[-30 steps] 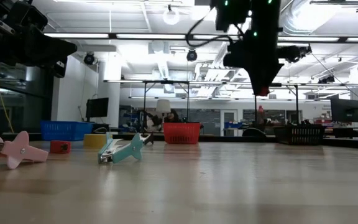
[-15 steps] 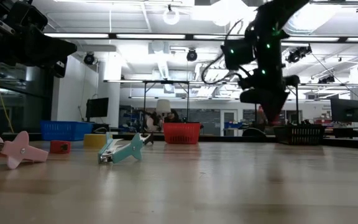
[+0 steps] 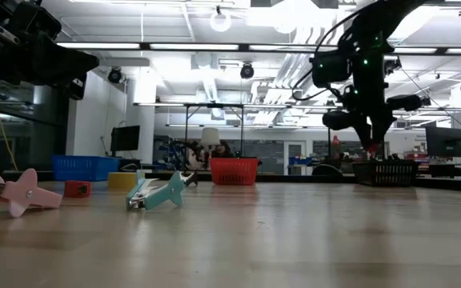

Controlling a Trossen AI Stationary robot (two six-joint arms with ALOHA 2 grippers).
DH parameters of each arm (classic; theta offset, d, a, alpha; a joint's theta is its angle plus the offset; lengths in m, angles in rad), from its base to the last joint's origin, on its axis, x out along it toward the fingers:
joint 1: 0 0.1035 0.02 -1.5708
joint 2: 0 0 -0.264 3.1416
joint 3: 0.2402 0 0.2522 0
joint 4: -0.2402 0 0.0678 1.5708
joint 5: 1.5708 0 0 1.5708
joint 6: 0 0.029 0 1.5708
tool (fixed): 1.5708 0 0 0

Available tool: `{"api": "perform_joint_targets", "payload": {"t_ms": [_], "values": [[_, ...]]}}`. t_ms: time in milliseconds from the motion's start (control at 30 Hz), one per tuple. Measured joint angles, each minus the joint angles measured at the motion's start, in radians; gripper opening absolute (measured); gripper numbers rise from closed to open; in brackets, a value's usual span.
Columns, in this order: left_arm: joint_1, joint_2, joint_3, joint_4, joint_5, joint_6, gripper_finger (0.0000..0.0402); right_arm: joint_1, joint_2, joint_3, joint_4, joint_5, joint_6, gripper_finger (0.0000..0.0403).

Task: Pick and place Stapler, Stapler remover, tape
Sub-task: Put the right red stapler into the black bin

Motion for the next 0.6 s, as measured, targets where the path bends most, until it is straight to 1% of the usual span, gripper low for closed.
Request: {"api": "perform_joint_targets", "payload": {"t_ms": [167, 333, 467, 600], "values": [[0.0, 0.0, 0.0, 0.0, 0.0, 0.0, 0.0001, -0.062, 0.0, -0.046, 0.031, -0.008, 0.11, 0.007], [0.0, 0.0, 0.0, 0.0, 0.0, 0.0, 0.0001, -0.099, 0.0, -0.067, 0.054, 0.0, 0.209, 0.0073], [0.0, 0.0, 0.0, 0.0, 0.0, 0.0, 0.0001, -0.123, 0.0, -0.067, 0.074, 0.026, 0.25, 0.0077], [0.0, 0.0, 0.0, 0.0, 0.0, 0.0, 0.0001, -0.15, 0.001, -0.067, 0.105, 0.05, 0.255, 0.0073]]}}
